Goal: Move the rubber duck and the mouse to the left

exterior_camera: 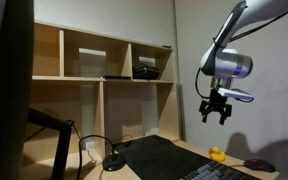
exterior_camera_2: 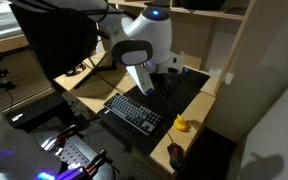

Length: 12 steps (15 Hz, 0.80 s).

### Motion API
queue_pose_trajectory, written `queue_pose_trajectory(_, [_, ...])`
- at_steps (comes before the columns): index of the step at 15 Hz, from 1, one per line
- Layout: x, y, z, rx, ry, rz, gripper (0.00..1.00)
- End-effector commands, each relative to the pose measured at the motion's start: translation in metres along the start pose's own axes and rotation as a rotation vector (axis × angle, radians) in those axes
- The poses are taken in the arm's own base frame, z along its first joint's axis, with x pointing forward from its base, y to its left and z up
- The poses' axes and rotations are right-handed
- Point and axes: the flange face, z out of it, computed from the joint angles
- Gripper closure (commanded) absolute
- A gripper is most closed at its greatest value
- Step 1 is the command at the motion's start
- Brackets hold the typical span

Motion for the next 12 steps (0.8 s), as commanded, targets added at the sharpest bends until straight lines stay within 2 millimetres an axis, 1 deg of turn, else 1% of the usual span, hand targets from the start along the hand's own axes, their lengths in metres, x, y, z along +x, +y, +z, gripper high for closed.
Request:
queue_pose_trajectory(1, [0.004, 0.017, 0.014, -0.022, 0.001, 0.052, 0.00])
queue_pose_trajectory(2, [0.006, 0.028, 0.025, -0.039, -0.010, 0.068, 0.00])
queue_pose_trajectory(3, [0.006, 0.029, 0.029, -0.042, -0.017, 0.069, 0.00])
queue_pose_trajectory(5, [0.008, 0.021, 0.023, -0.033, -0.007, 0.057, 0.00])
queue_pose_trajectory(6, [0.019, 0.021, 0.042, -0.116, 0.013, 0.159, 0.00])
queue_pose_trajectory(7, [0.024, 0.026, 0.053, -0.121, 0.010, 0.206, 0.00])
queue_pose_trajectory(8, [0.028, 0.034, 0.068, -0.143, 0.006, 0.267, 0.00])
queue_pose_trajectory(11, [0.033, 0.056, 0.099, -0.192, 0.002, 0.437, 0.00])
queue_pose_trajectory(12, [0.034, 0.063, 0.105, -0.205, 0.002, 0.498, 0.00])
